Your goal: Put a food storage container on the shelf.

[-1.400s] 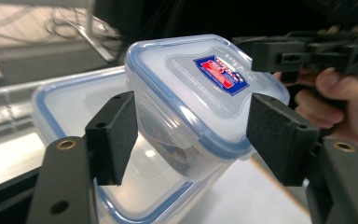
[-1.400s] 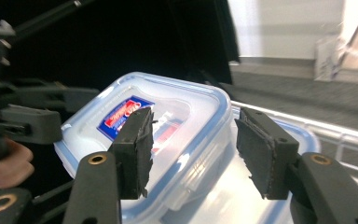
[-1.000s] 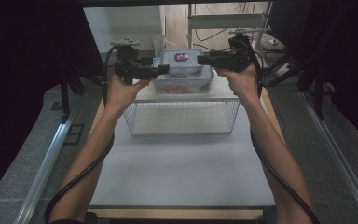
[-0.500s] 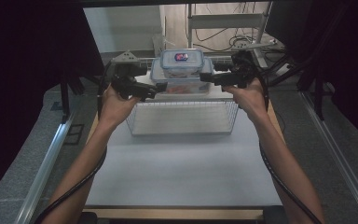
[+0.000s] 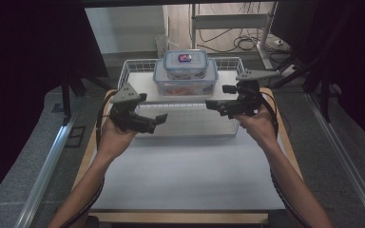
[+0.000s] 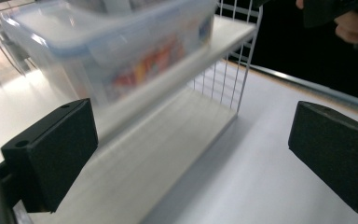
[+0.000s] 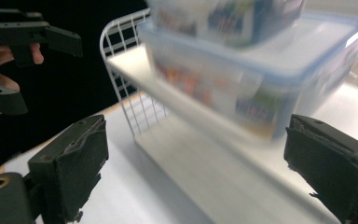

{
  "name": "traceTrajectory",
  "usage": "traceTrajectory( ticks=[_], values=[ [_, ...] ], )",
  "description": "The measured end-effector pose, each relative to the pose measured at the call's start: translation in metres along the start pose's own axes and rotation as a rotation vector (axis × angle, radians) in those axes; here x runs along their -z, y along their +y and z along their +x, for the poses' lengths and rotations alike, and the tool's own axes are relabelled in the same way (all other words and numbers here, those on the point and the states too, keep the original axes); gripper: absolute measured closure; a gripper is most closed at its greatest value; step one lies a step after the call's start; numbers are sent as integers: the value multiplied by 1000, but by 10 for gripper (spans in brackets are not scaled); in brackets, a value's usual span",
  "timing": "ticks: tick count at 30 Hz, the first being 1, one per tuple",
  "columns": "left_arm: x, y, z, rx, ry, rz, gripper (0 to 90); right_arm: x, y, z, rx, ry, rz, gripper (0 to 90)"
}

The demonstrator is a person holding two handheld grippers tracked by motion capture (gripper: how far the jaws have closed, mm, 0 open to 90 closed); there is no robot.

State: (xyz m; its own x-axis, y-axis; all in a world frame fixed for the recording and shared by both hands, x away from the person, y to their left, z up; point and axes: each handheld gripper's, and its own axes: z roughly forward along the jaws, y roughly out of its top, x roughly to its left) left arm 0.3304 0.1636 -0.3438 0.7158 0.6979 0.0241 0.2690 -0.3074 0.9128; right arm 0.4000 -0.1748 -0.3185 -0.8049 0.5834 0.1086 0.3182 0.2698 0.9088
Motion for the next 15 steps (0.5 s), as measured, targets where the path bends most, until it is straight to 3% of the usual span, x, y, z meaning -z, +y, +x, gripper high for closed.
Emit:
traceTrajectory(
  ticks=[2, 3, 4, 6, 7, 8, 11, 13, 14, 15],
  values=[
    [1, -16, -6, -2, -6, -1, 11, 1, -13, 4, 6, -8, 10, 47],
    [1, -16, -6, -2, -6, -1, 10, 1, -13, 4, 6, -8, 10, 47],
    [1, -26, -9, 4, -5, -5, 11, 1, -30, 10, 22, -19, 28, 32],
    [1, -50, -15, 13, -6, -8, 10, 1, -42, 13, 28, -27, 39, 24],
    [1, -50, -15, 13, -6, -8, 10, 1, -52, 16, 26, -29, 47, 19],
    [1, -67, -19, 27, -4, -12, 10, 1, -61, 17, 23, -31, 53, 15],
    [1, -92, -26, 55, 0, -17, 9, 2, -84, 21, 5, -22, 74, 16],
    [-1, -107, -30, 60, 2, -11, 9, 2, -102, 23, -5, -20, 81, 17],
    [-1, -107, -30, 60, 2, -11, 9, 1, -111, 23, -11, -20, 82, 17],
    [-3, -126, -35, 60, 18, -2, 9, 0, -122, 24, -21, -24, 92, 18]
  ],
)
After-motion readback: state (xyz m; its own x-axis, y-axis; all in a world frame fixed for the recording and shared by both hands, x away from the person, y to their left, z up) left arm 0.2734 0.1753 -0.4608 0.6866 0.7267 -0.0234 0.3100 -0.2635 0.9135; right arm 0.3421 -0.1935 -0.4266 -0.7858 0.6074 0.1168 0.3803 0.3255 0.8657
